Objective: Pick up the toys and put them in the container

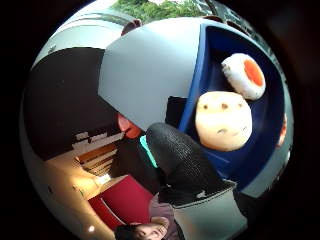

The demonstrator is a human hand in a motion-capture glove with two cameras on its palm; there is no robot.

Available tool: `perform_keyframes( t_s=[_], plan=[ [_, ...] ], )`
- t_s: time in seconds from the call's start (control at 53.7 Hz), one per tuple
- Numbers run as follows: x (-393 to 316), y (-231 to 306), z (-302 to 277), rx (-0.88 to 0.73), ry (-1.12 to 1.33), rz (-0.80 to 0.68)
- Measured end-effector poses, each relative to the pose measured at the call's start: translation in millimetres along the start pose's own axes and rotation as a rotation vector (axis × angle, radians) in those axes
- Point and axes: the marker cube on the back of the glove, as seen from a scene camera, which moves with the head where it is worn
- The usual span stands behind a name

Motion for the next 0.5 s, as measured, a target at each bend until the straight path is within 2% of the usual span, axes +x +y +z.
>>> perform_keyframes(
  t_s=[0.075, 0.13, 0.205, 0.279, 0.335, 0.428, 0.503],
  plan=[
    [36.4, 11.6, -15.3, 0.027, 0.11, 0.023],
    [48.7, 20.1, -27.7, 0.036, 0.058, 0.021],
    [67.9, 26.8, -39.5, 0.044, -0.027, 0.128],
    [94.5, 42.1, -41.8, 0.04, 0.02, 0.055],
    [109.6, 46.9, -39.9, 0.04, 0.016, 0.134],
    [144.2, 58.6, -29.2, 0.043, 0.002, 0.102],
    [158.2, 57.3, -19.1, 0.043, -0.055, 0.241]
  ],
)
